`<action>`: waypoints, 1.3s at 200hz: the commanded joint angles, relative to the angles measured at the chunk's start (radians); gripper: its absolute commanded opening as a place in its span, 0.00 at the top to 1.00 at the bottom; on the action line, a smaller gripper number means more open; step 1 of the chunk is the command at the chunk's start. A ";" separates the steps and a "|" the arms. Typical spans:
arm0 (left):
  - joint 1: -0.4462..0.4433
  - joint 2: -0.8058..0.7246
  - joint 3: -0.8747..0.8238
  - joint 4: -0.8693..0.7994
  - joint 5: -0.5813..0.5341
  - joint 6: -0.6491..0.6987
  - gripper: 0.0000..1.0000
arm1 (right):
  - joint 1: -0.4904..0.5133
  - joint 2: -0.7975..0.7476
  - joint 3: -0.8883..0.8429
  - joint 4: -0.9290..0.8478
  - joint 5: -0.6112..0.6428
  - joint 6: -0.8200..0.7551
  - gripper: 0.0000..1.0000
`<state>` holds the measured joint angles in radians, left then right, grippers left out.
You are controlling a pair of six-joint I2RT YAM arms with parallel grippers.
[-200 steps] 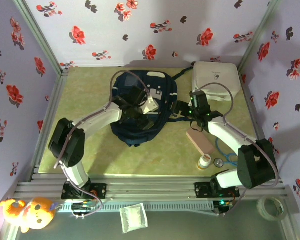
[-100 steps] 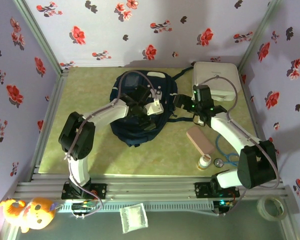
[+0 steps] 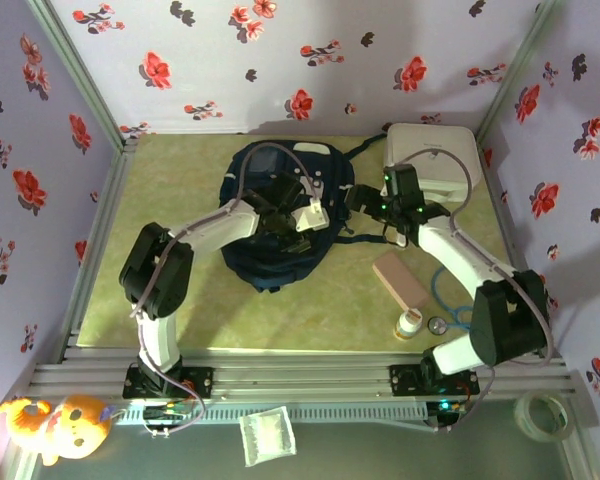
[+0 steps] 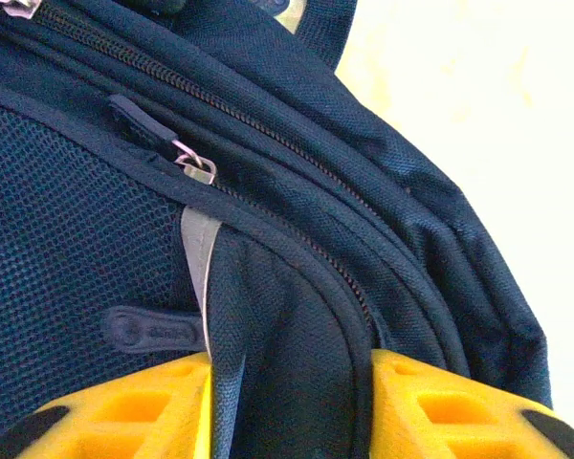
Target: Pack books, pencil case, and school supplies into a backpack
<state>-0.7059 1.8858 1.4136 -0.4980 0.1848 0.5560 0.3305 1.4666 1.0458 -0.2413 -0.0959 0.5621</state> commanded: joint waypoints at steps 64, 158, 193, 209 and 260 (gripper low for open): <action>0.044 -0.233 -0.143 0.162 -0.019 -0.098 0.92 | 0.006 0.206 0.222 -0.055 -0.187 -0.012 0.18; 0.069 -0.430 -0.350 0.302 -0.016 -0.264 1.00 | 0.079 0.416 0.445 -0.099 -0.227 -0.090 0.47; 0.074 -0.450 -0.374 0.313 -0.001 -0.278 1.00 | 0.079 0.481 0.503 -0.121 -0.254 -0.128 0.53; 0.074 -0.448 -0.373 0.312 0.004 -0.280 1.00 | 0.078 0.501 0.521 -0.130 -0.264 -0.144 0.53; 0.076 -0.446 -0.372 0.320 0.010 -0.282 1.00 | 0.074 0.556 0.540 -0.157 -0.353 -0.243 0.54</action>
<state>-0.6399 1.4803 1.0439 -0.2390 0.1688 0.3115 0.4107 1.9961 1.5570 -0.3519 -0.3820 0.4004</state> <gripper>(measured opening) 0.066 0.466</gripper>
